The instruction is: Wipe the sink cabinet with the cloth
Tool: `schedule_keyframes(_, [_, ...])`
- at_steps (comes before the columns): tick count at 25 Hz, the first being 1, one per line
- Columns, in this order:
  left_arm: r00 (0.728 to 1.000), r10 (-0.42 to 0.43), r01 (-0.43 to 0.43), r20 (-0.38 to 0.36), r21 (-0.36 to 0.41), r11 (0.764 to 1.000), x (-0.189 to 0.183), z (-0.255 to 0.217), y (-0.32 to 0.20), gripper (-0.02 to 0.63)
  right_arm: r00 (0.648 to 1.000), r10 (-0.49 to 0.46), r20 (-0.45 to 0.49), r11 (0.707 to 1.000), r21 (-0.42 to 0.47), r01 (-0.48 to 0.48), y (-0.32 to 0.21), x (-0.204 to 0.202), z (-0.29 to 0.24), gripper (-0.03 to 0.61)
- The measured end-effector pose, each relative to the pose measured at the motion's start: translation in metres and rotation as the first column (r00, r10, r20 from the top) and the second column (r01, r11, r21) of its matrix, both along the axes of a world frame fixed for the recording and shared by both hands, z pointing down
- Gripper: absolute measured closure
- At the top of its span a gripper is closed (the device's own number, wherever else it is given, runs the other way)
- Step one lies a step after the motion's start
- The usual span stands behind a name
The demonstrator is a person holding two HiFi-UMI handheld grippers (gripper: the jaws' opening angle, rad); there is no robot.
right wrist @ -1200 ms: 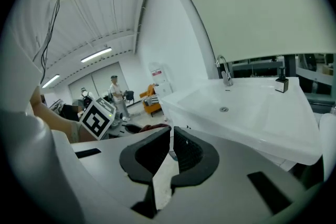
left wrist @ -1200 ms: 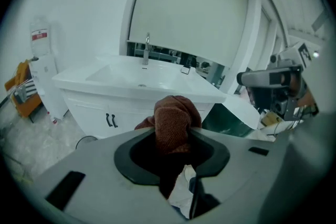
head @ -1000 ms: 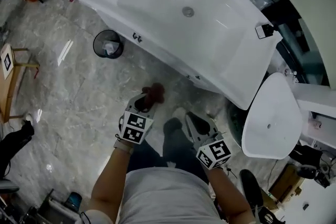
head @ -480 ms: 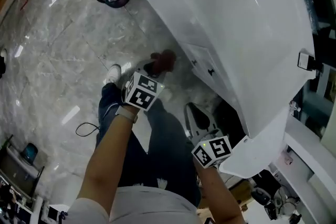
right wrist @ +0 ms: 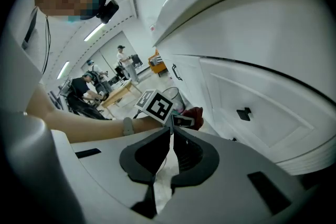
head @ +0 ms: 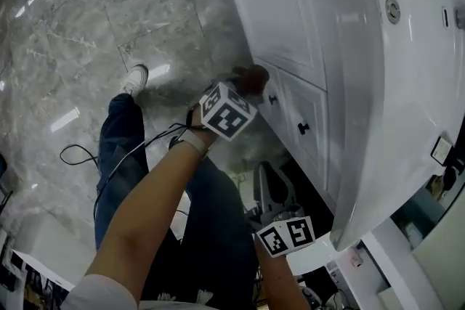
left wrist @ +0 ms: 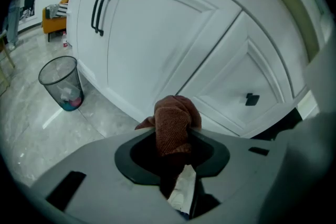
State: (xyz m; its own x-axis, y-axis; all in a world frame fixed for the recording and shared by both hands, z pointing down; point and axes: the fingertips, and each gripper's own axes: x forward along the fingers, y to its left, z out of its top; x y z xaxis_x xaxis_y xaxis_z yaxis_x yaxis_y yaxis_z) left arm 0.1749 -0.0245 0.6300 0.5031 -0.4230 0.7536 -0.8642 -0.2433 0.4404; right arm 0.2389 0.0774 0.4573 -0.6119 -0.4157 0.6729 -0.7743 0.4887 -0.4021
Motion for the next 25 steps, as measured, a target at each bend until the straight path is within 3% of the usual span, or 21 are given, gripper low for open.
schedule_keyframes(12, [0.998,-0.044,0.045,-0.037,0.035,0.998,0.038,0.035,-0.047,0.491,0.999,-0.048,0.010,0.999,-0.001,0.048,0.005,0.016,0.041,0.543])
schedule_keyframes(19, [0.999,0.030,-0.032,0.030,0.058,0.998,0.050,0.049,-0.069,0.499,0.999,-0.046,0.022,0.999,0.021,0.045,-0.011,0.020,0.051,0.543])
schedule_keyframes(25, [0.996,0.073,-0.073,0.056,0.006,0.997,0.049,0.101,-0.069,0.502,0.999,-0.047,0.014,0.998,0.044,0.046,-0.029,0.012,0.063,0.543])
